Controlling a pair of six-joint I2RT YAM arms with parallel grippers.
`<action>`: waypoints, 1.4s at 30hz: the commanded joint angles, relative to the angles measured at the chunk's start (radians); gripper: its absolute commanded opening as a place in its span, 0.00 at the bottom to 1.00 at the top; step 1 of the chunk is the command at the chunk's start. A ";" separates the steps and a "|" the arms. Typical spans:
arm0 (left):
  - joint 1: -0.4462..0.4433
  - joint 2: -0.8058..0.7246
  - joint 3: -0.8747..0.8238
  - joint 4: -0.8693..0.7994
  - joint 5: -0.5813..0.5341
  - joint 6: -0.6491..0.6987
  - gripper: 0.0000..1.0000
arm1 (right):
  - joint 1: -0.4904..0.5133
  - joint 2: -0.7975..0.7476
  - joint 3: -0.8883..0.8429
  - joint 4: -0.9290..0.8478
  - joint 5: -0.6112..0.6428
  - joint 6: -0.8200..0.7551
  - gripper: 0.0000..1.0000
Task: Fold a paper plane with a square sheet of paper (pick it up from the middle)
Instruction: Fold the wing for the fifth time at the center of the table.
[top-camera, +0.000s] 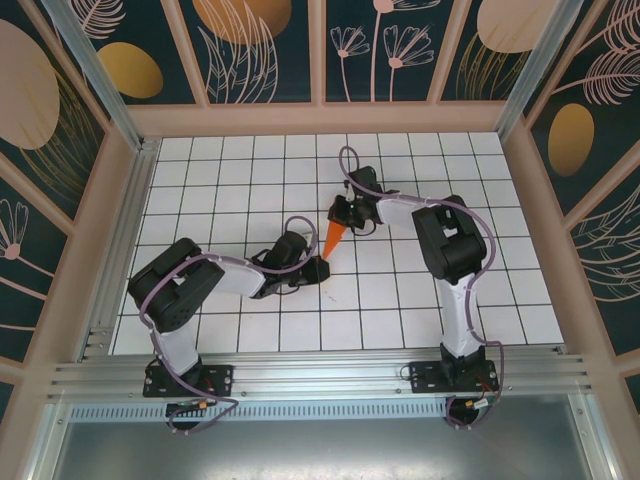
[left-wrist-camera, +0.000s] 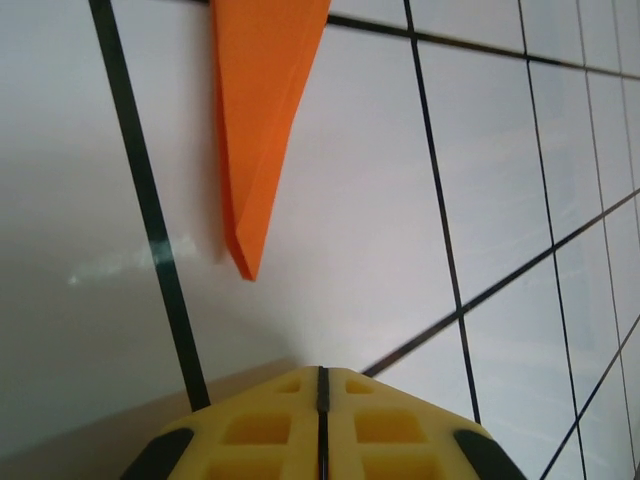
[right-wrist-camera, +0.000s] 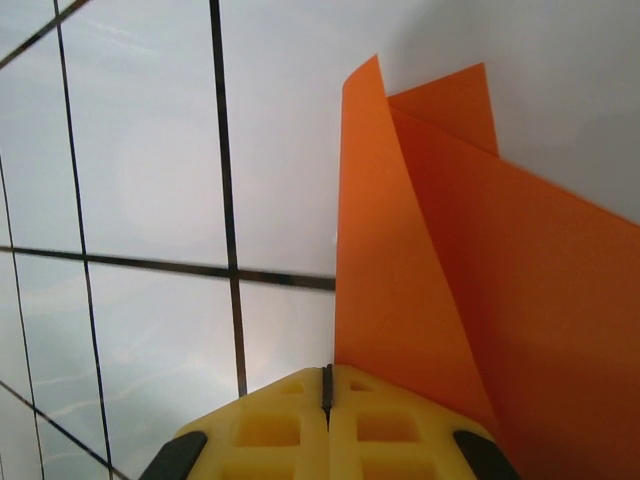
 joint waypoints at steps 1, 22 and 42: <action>-0.012 -0.052 0.027 -0.172 -0.016 -0.002 0.11 | 0.027 -0.055 -0.093 -0.054 -0.023 0.030 0.00; -0.010 -0.249 -0.008 -0.138 -0.070 0.023 0.17 | 0.092 -0.147 -0.252 -0.003 -0.049 0.137 0.00; -0.015 0.060 0.079 -0.029 0.063 -0.039 0.08 | 0.081 -0.148 -0.279 0.022 -0.059 0.173 0.00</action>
